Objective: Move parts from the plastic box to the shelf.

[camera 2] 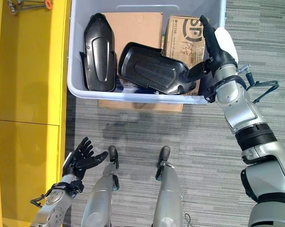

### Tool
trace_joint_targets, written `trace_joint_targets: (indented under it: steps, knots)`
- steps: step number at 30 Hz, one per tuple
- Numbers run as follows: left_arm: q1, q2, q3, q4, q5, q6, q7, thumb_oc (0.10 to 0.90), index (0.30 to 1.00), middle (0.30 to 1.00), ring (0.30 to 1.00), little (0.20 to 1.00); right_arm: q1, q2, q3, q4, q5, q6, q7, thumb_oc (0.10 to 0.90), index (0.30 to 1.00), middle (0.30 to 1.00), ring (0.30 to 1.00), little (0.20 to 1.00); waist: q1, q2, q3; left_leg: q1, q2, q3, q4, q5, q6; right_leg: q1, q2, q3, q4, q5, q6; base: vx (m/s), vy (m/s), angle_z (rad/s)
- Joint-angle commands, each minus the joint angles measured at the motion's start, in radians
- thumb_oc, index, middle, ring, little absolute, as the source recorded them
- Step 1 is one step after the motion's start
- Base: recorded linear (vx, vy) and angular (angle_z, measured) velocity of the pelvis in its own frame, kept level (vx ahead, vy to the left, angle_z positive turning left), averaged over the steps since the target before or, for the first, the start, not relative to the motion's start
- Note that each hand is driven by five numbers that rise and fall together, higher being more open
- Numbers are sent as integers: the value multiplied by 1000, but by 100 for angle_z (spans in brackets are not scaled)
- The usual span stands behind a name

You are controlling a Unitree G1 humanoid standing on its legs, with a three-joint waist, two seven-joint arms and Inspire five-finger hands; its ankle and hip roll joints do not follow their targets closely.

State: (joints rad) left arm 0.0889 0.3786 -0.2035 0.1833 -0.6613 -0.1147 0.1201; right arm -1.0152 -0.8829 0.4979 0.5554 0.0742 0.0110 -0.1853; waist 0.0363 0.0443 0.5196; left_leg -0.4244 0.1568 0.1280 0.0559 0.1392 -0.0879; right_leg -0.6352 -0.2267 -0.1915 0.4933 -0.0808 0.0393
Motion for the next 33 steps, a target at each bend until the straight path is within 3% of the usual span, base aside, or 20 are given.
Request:
trace_joint_targets:
  steps: [1,18,20,22,23,33]
  knots:
    - [34,63,-6,-108,-12,-75,5,900,1000,1000,1000,1000,-212,-49,28,15,-43,-58,-73,900,1000,1000,1000,1000,16,-10,0,22,57,-30,130,-142,-26,74,18,50,-103,-11,75,0,0,0]
    - [42,78,-26,-129,-24,-92,26,900,1000,1000,1000,1000,-317,-18,121,144,-106,-47,-101,900,1000,1000,1000,1000,35,6,0,-131,59,-75,212,-156,-25,-82,1,45,37,-60,55,-10,-26,6]
    - [46,80,-32,-129,-23,-93,27,900,1000,1000,1000,1000,-331,-21,143,167,-117,-46,-100,900,1000,1000,1000,1000,36,10,0,-120,55,-81,217,-180,-30,-78,-3,48,58,-93,62,76,-12,6]
    - [38,83,-35,-134,-21,-97,27,900,1000,1000,1000,1000,-369,-39,187,188,-144,-47,-97,900,1000,1000,1000,1000,38,15,0,-151,54,-78,211,-151,-26,-114,-5,45,62,-69,53,-7,-11,9]
    - [43,85,-41,-137,-22,-98,25,900,1000,1000,1000,1000,-379,-43,203,196,-155,-47,-100,900,1000,1000,1000,1000,40,16,0,-134,53,-84,214,-174,-33,-104,-9,49,79,-99,61,0,-17,8]
    - [32,92,-74,-145,-34,-114,17,900,1000,1000,1000,1000,-514,-81,374,355,-263,-45,-117,900,1000,1000,1000,1000,51,25,0,-168,50,-102,208,-160,-38,-165,-15,51,131,-120,57,10,-16,3]
